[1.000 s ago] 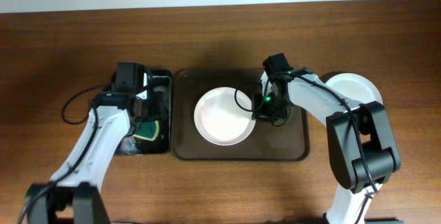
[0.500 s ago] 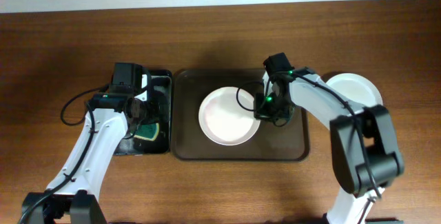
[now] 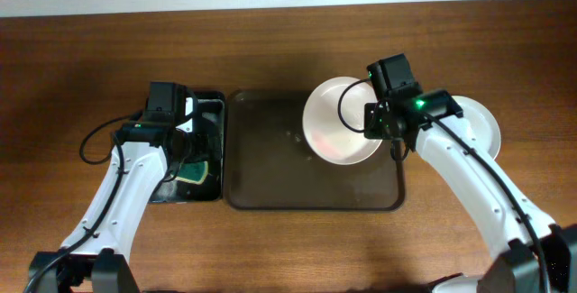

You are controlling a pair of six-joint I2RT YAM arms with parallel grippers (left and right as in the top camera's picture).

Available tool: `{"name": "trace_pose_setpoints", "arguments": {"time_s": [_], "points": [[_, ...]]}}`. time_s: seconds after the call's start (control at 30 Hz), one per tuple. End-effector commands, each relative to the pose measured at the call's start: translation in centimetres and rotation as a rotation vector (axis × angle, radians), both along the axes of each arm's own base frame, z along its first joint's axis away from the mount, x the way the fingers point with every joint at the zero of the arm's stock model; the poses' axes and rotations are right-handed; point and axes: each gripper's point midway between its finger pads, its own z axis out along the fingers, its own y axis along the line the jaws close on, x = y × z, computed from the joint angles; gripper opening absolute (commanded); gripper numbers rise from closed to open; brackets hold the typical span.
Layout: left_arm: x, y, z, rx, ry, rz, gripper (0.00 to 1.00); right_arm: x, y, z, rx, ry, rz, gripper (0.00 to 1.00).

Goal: Clean dirty plates on tray and stack at the side
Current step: 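Lift the cleaned plate with the right gripper and carry it right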

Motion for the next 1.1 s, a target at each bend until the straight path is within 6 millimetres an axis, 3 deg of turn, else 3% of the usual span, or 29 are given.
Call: {"name": "trace_pose_setpoints", "arguments": {"time_s": [0.0, 0.17, 0.53, 1.07], "points": [[0.3, -0.1, 0.5, -0.010, -0.016, -0.006, 1.00, 0.4, -0.9, 3.1, -0.177, -0.119, -0.009, 0.04], [0.3, -0.1, 0.5, -0.010, -0.016, -0.006, 1.00, 0.3, -0.3, 5.7, -0.421, -0.242, 0.003, 0.04], [0.3, -0.1, 0.5, -0.010, -0.016, -0.006, 1.00, -1.1, 3.2, 10.7, -0.701, -0.475, 0.038, 0.04], [0.3, -0.1, 0.5, -0.010, -0.016, -0.006, 1.00, -1.1, 3.7, 11.4, -0.704, -0.517, 0.024, 0.04]]}}
